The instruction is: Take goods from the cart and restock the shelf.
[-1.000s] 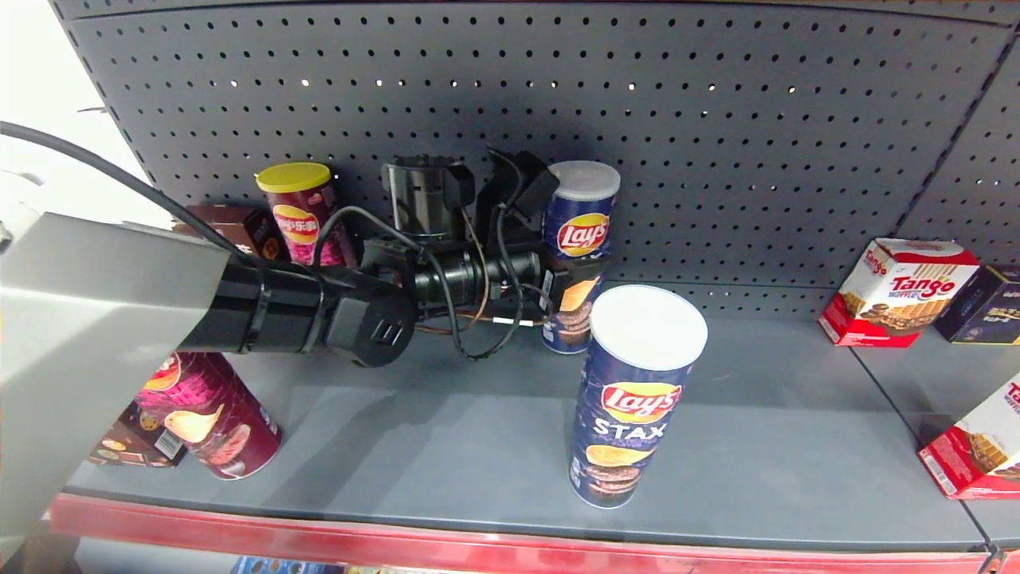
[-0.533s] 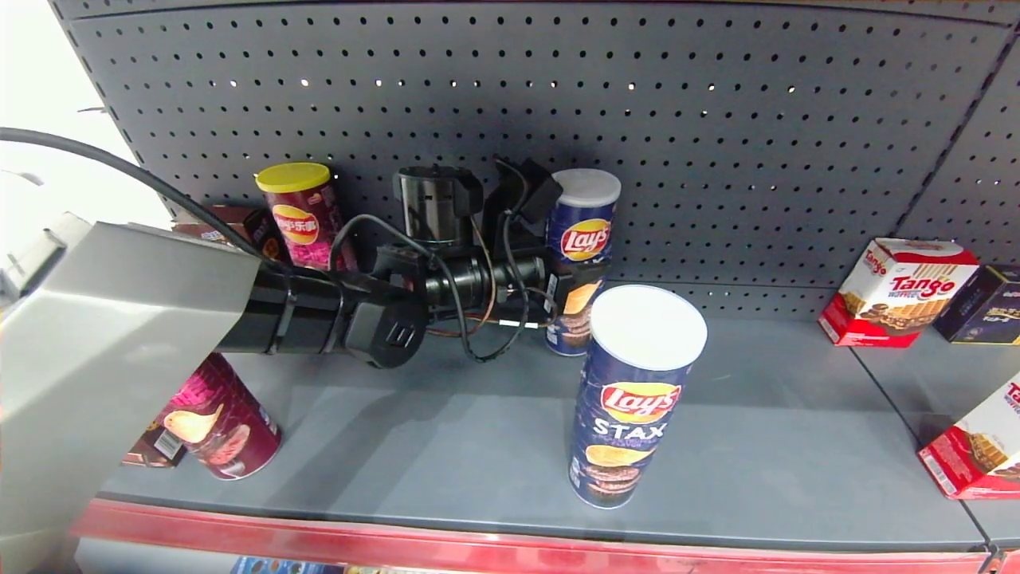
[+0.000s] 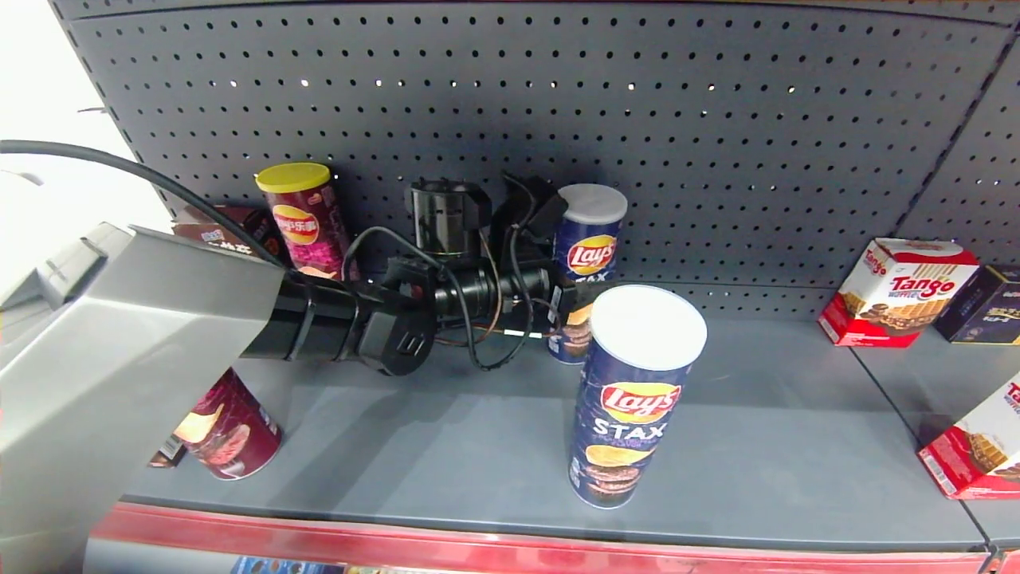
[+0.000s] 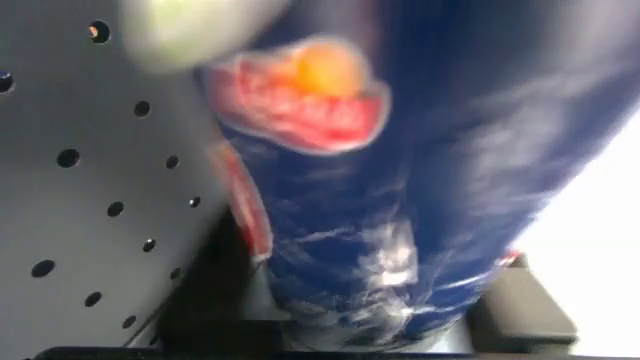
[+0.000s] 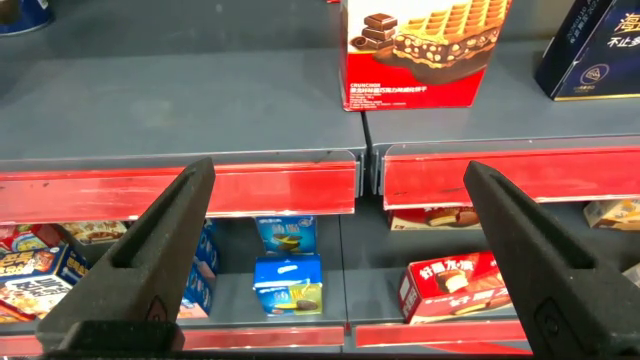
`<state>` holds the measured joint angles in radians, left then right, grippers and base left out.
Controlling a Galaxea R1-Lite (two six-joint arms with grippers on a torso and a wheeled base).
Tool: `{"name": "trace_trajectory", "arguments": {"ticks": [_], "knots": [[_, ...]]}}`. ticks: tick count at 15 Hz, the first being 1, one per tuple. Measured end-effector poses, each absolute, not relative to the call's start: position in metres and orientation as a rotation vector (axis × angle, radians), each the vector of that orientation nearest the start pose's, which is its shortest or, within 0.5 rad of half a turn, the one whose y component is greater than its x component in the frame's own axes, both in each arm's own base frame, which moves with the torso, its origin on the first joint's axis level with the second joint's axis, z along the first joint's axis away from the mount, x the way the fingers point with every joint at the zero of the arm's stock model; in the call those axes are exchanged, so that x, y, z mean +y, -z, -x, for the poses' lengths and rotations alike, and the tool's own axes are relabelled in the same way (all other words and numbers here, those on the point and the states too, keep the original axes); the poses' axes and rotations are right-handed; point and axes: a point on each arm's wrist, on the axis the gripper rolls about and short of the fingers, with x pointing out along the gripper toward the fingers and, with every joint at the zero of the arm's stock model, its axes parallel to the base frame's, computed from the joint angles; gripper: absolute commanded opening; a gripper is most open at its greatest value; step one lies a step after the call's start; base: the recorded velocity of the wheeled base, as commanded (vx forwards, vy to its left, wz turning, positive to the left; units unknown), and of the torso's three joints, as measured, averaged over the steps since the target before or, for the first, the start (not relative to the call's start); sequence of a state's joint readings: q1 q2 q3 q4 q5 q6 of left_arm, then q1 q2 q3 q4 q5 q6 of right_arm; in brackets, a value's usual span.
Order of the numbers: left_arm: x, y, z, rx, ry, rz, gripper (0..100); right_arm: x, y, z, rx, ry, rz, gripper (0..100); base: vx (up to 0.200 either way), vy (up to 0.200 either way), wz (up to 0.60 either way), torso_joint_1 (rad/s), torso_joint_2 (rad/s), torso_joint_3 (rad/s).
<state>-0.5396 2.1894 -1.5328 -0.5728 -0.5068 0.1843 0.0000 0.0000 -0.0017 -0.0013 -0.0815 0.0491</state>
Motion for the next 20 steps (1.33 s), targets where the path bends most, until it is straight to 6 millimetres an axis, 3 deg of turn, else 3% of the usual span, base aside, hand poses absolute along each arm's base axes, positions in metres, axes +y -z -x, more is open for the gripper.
{"name": "trace_trajectory", "arguments": {"ticks": [5,9,15,20], "knots": [[-0.243,-0.186,-0.386,-0.040,1.018,-0.170,100,-0.002,-0.076,0.023,-0.005,0.081,-0.049,100,0.000,0.000,0.00,0.000,0.00,0.000],[-0.235,-0.190,-0.372,-0.047,0.975,-0.172,100,-0.002,-0.076,0.023,-0.005,0.081,-0.049,100,0.000,0.000,0.00,0.000,0.00,0.000],[-0.223,-0.202,-0.332,-0.132,0.985,-0.162,100,-0.002,-0.076,0.023,-0.005,0.081,-0.049,100,0.000,0.000,0.00,0.000,0.00,0.000],[-0.197,-0.178,-0.292,-0.040,0.911,-0.171,100,-0.002,-0.076,0.023,-0.005,0.081,-0.049,100,0.000,0.000,0.00,0.000,0.00,0.000]]}}
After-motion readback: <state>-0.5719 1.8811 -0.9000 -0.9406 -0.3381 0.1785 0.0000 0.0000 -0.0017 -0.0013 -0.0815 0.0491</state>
